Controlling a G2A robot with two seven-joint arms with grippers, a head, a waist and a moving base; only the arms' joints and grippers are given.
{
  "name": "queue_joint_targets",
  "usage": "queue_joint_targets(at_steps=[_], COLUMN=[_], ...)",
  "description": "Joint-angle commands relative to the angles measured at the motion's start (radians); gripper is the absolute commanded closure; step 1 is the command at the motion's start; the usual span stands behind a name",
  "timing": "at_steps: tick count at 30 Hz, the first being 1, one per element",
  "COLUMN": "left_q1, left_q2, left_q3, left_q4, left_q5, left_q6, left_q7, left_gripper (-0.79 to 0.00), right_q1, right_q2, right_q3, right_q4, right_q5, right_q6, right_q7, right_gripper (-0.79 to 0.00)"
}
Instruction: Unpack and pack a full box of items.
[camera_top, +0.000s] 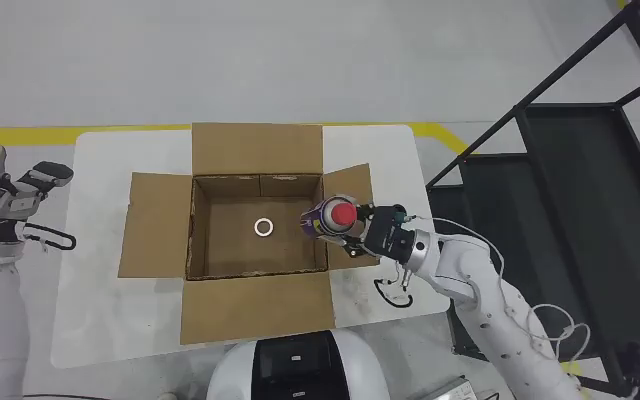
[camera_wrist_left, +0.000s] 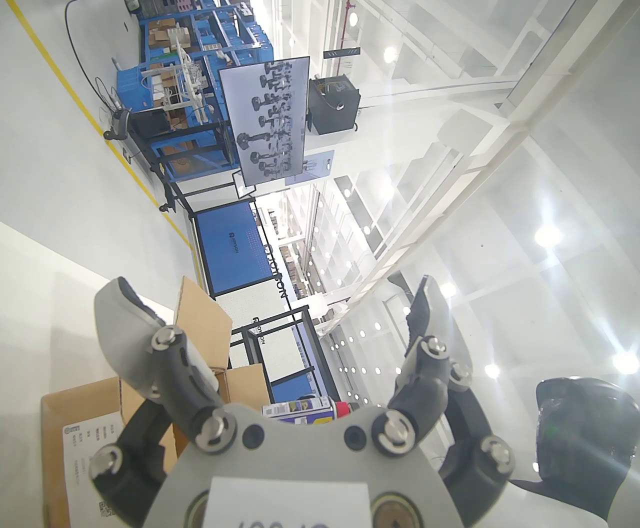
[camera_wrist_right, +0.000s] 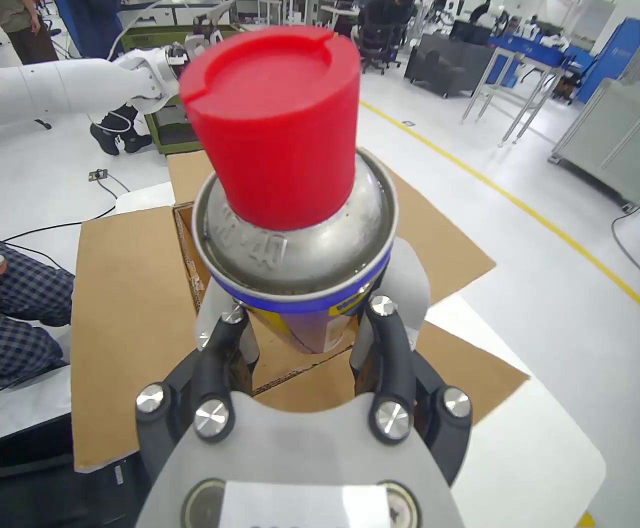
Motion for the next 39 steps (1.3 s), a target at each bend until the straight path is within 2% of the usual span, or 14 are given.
queue_joint_targets(at_steps=[1,10,17,20,21,22,24,25,31,39], left_q1=[0.000,0.000,0.000,0.000,0.000,0.000,0.000,0.000,0.000,0.000], left_q2=[0.000,0.000,0.000,0.000,0.000,0.000,0.000,0.000,0.000,0.000], left_q3=[0.000,0.000,0.000,0.000,0.000,0.000,0.000,0.000,0.000,0.000], left_q4=[0.000,0.000,0.000,0.000,0.000,0.000,0.000,0.000,0.000,0.000], left_q5=[0.000,0.000,0.000,0.000,0.000,0.000,0.000,0.000,0.000,0.000], left_q6=[0.000,0.000,0.000,0.000,0.000,0.000,0.000,0.000,0.000,0.000], left_q7=[0.000,0.000,0.000,0.000,0.000,0.000,0.000,0.000,0.000,0.000], left_gripper=[-0.785,-0.785,-0.785,-0.785,-0.785,-0.785,-0.785,-0.785,-0.785,-0.785], right_q1=[0.028,0.132,0.195,0.224,0.231,0.240,0.256,0.263,0.308,0.363], right_q2=[-0.004,-0.025,-0.041,-0.050,-0.053,-0.055,-0.061,-0.064,-0.081,-0.102], right_q3=[-0.032,-0.165,-0.240,-0.272,-0.278,-0.287,-0.302,-0.310,-0.343,-0.399], right_q4=[0.011,0.090,0.162,0.209,0.219,0.231,0.249,0.256,0.273,0.282], right_q5=[0.007,0.010,0.004,0.002,0.006,0.010,0.022,0.033,0.112,0.141], right_q6=[0.012,0.090,0.138,0.161,0.164,0.166,0.171,0.173,0.168,0.184], right_q7=[0.048,0.261,0.328,0.345,0.346,0.348,0.348,0.347,0.331,0.348], right_gripper=[0.000,0.000,-0.009,-0.111,-0.166,-0.268,-0.757,-0.785,-0.785,-0.785])
